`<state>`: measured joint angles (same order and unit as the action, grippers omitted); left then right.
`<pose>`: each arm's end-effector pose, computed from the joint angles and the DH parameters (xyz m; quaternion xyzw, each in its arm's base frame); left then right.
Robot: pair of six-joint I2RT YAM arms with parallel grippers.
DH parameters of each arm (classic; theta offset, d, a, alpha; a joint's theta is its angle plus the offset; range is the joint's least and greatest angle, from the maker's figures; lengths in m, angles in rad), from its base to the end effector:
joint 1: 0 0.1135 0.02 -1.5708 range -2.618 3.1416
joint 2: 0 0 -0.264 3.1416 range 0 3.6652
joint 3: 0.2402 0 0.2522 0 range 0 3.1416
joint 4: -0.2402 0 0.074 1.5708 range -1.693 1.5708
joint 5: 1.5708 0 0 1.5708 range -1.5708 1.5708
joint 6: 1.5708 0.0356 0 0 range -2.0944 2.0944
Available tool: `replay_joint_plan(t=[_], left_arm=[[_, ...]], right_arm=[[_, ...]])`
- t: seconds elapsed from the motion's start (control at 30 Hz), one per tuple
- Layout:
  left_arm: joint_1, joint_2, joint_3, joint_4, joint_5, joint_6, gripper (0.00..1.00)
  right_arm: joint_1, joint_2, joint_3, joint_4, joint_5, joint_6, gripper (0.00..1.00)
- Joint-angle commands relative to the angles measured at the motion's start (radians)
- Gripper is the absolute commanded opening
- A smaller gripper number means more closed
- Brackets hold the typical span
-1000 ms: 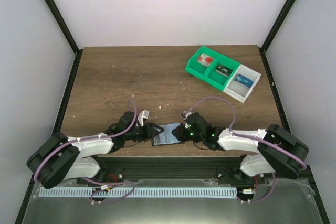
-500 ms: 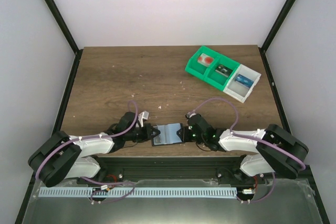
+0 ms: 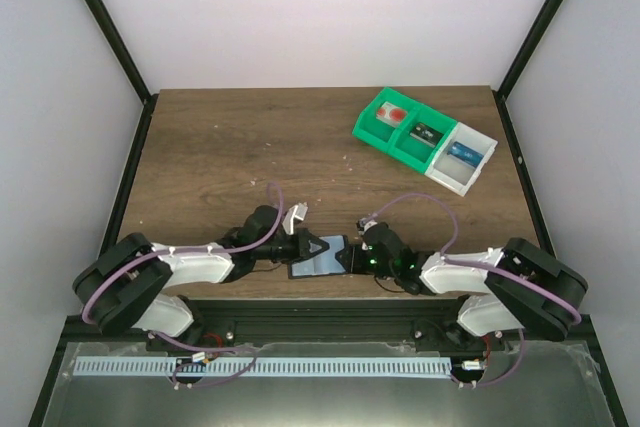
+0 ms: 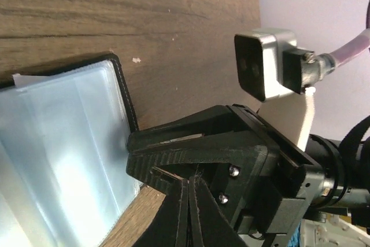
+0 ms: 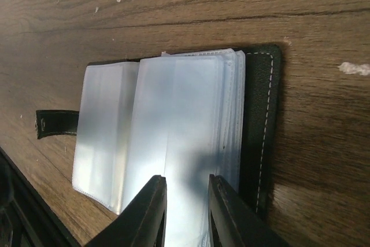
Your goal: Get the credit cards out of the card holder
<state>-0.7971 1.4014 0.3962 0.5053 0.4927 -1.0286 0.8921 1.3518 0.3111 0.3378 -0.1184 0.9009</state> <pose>0.1626 -0.1905 0.1486 0.0273 0.8429 -0.5198 0.1366 0.1359 0.1752 0.1195 -0.0209 0.9058 0.3614 0.2201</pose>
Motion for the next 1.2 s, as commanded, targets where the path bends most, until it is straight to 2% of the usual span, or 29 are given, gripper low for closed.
replay_joint_plan(t=[0.0,0.03,0.1,0.2,0.37,0.67,1.17], left_arm=[[-0.013,0.016,0.025,0.037,0.001,-0.002,0.04],[-0.014,0.003,0.029,0.012,-0.012,0.008,0.18],[-0.014,-0.035,0.051,-0.118,-0.067,0.048,0.34],[-0.009,-0.087,0.057,-0.294,-0.159,0.087,0.45],[0.011,-0.132,-0.029,-0.32,-0.169,0.061,0.58],[0.028,-0.157,-0.054,-0.379,-0.202,0.071,0.69],[0.039,-0.163,-0.041,-0.402,-0.199,0.082,0.71]], right_arm=[[-0.002,-0.062,-0.019,-0.032,0.042,0.009,0.23],[-0.002,-0.079,-0.019,-0.043,0.049,0.001,0.23],[-0.002,-0.104,-0.008,-0.072,0.058,-0.012,0.23],[-0.002,-0.128,0.003,-0.11,0.065,-0.032,0.24],[-0.002,-0.128,0.023,-0.136,0.085,-0.058,0.24],[-0.002,-0.084,0.039,-0.127,0.062,-0.065,0.24],[-0.002,-0.04,0.029,-0.094,0.036,-0.052,0.24]])
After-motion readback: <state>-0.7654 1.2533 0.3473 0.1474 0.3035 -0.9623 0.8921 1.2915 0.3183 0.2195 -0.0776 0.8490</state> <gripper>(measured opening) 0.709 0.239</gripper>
